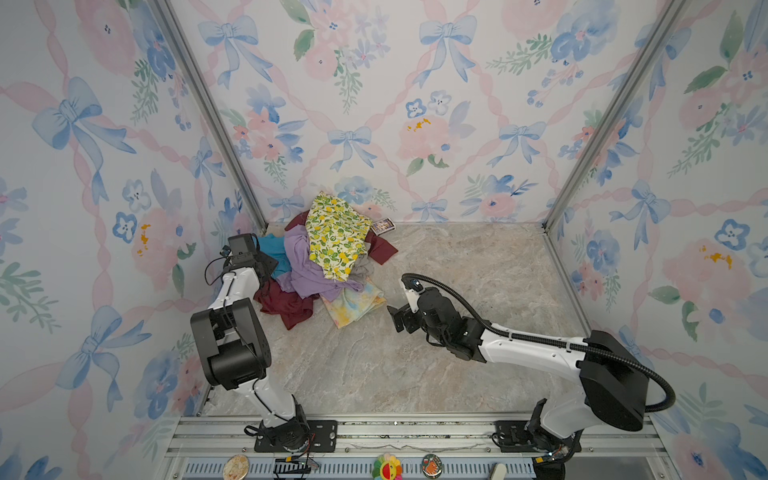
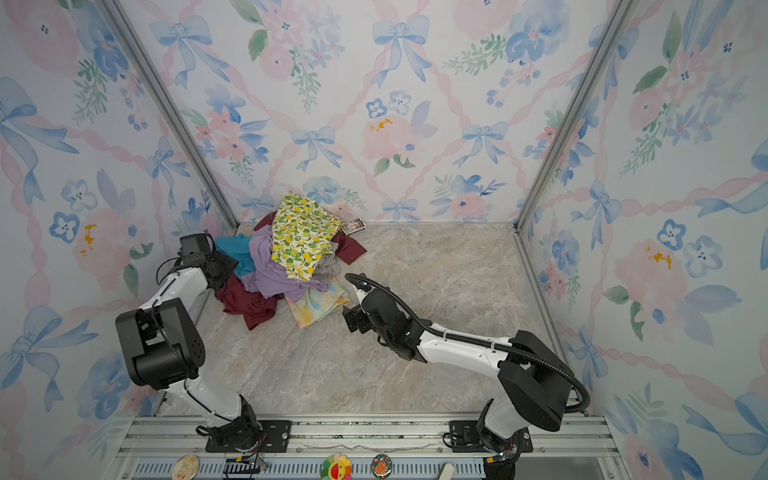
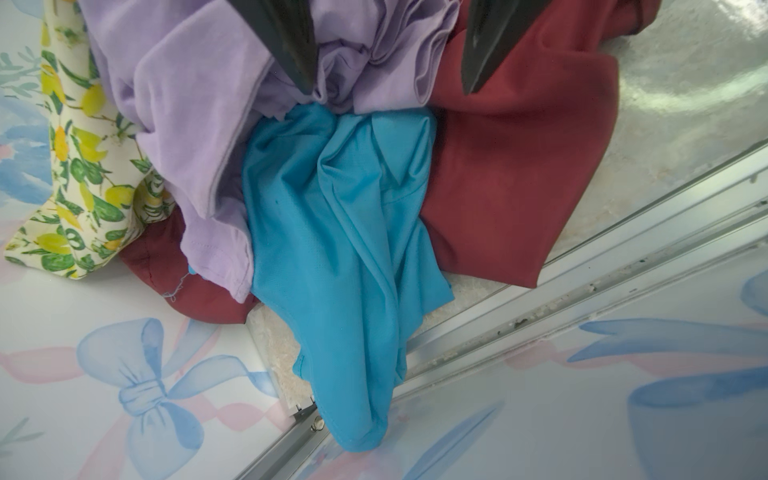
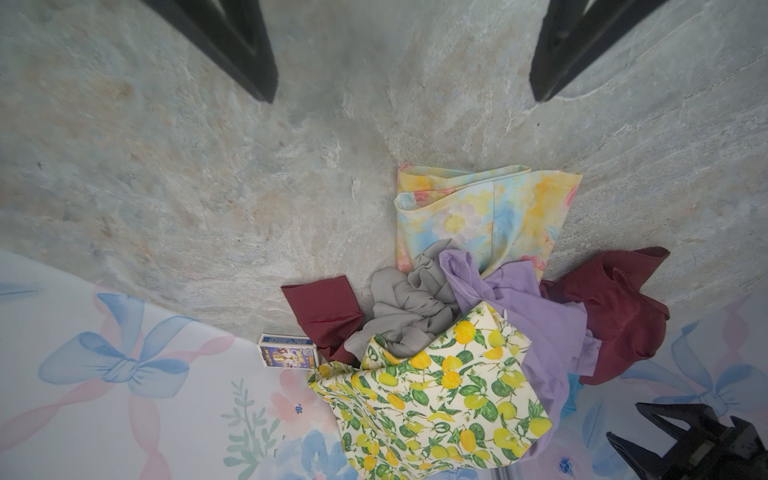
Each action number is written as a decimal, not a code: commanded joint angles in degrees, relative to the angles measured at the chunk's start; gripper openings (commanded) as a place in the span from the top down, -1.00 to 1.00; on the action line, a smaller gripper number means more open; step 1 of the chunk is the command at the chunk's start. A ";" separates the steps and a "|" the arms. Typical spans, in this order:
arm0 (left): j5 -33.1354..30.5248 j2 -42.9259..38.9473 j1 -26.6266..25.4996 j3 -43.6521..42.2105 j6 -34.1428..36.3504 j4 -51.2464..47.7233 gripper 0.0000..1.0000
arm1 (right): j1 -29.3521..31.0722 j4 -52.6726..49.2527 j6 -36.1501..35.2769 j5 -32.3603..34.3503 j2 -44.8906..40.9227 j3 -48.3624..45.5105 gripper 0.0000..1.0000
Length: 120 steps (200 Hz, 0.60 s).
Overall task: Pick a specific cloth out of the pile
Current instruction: 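Reach the left gripper toward the turquoise shirt while the right arm moves toward the pile, then close the left gripper on the turquoise shirt at the pile's far edge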
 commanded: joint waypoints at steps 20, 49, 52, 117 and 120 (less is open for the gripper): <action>1.18 6.16 -0.92 6.52 -2.30 -1.21 -0.15 | 0.10 3.25 -0.74 -2.29 1.64 -1.30 -0.96; 0.81 10.51 -1.50 11.20 -2.89 -1.87 -0.21 | 0.11 3.65 -1.87 -2.51 2.33 -1.58 -0.95; 0.75 10.92 -1.54 11.77 -2.86 -1.99 -0.21 | 0.09 3.65 -2.04 -2.43 2.34 -1.69 -0.95; -0.84 20.71 -2.25 22.66 -1.68 -6.49 -0.24 | 0.72 8.65 -8.50 -7.76 0.76 -5.08 -0.94; -0.91 21.10 -2.32 22.96 -1.70 -6.56 -0.24 | 0.72 8.83 -8.64 -7.90 0.83 -5.09 -0.94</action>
